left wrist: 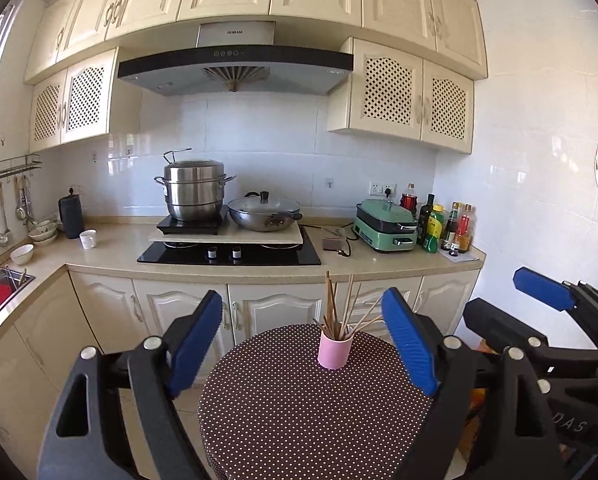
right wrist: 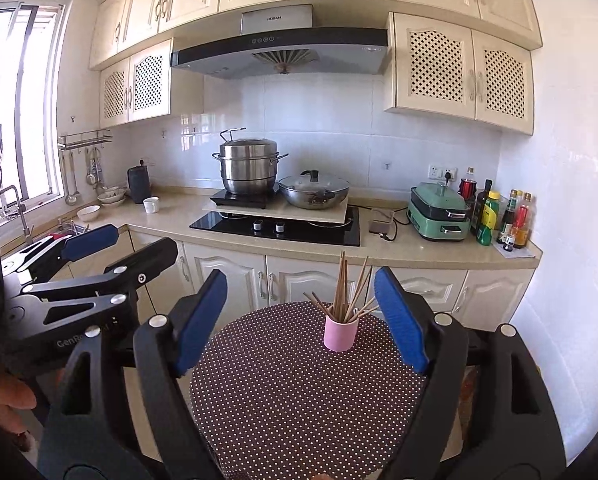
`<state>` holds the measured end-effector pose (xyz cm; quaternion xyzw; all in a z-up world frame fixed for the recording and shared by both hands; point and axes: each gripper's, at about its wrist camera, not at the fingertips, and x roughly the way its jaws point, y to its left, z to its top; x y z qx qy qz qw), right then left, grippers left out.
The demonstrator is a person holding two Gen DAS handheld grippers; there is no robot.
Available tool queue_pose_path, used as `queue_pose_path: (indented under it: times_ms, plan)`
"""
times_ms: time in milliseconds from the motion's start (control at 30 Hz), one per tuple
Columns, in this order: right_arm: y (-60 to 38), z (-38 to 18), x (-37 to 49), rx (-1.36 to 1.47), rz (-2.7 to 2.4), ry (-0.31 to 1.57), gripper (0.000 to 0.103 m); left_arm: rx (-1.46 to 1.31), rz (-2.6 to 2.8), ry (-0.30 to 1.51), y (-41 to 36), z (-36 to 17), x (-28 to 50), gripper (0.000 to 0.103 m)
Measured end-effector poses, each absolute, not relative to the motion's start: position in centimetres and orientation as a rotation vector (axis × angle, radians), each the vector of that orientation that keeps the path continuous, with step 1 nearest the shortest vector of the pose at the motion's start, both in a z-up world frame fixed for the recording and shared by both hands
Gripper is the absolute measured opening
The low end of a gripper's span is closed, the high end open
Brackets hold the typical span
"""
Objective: Organize utensils
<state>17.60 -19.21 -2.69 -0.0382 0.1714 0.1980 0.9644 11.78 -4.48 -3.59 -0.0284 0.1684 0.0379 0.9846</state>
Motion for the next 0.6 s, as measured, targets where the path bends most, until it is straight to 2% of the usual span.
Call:
queue_pose_path:
  times_ms: [600]
  plan:
    - [-21.4,-2.0,16.1,-0.08,0.391,0.309,0.084,-0.016,0.109,0.283,-6.2,-2.5,9.8,0.093]
